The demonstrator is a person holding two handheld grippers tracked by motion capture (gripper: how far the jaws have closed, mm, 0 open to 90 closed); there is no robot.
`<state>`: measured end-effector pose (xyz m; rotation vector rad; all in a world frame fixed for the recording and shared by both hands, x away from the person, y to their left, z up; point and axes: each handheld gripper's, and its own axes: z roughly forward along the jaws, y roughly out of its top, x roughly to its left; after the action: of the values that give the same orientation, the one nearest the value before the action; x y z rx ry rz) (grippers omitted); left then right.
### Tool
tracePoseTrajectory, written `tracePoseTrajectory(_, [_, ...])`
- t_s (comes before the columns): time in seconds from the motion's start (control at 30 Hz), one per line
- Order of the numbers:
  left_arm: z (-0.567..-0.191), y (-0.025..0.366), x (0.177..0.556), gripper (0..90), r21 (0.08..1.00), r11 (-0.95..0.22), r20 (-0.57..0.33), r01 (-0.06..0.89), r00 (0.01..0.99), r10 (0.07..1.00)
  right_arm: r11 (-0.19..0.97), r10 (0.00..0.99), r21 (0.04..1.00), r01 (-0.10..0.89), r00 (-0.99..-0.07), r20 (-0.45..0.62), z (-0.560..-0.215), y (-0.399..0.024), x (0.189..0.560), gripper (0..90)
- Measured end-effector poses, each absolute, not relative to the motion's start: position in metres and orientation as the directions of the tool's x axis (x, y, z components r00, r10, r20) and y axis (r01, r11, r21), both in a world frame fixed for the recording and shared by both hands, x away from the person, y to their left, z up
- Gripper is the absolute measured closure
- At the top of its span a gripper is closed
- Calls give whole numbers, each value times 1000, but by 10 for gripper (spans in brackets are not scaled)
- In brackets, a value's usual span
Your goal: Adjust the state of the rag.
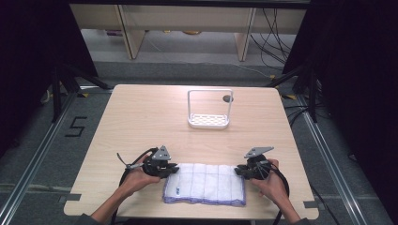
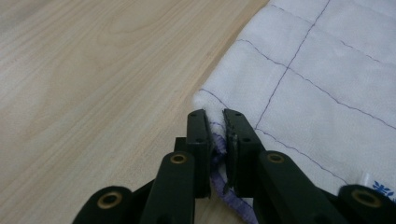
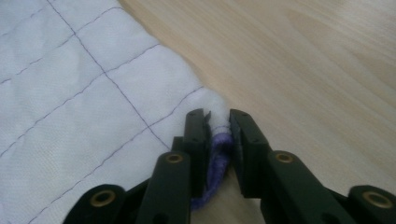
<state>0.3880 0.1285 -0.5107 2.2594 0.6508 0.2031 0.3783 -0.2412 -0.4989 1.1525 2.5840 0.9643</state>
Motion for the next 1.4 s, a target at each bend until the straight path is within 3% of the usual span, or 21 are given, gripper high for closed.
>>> tracePoseTrajectory(0.17, [-510,130,385,829,720,-571,-56,394,854,518,529,703,593,607,-705,95,-495,-238,380,833])
tracePoseTrajectory(0.5, [-505,139,359,832,735,-564,-47,376,858,511,562,678,594,576,-732,69,-479,-224,412,840])
tracePoseTrajectory(0.87, [-505,139,326,831,749,-562,-44,351,873,485,627,613,572,528,-788,56,-478,-181,470,839])
tracePoseTrajectory(1.4, [-506,118,302,831,763,-571,-34,302,902,431,683,526,572,454,-849,46,-475,-133,500,838])
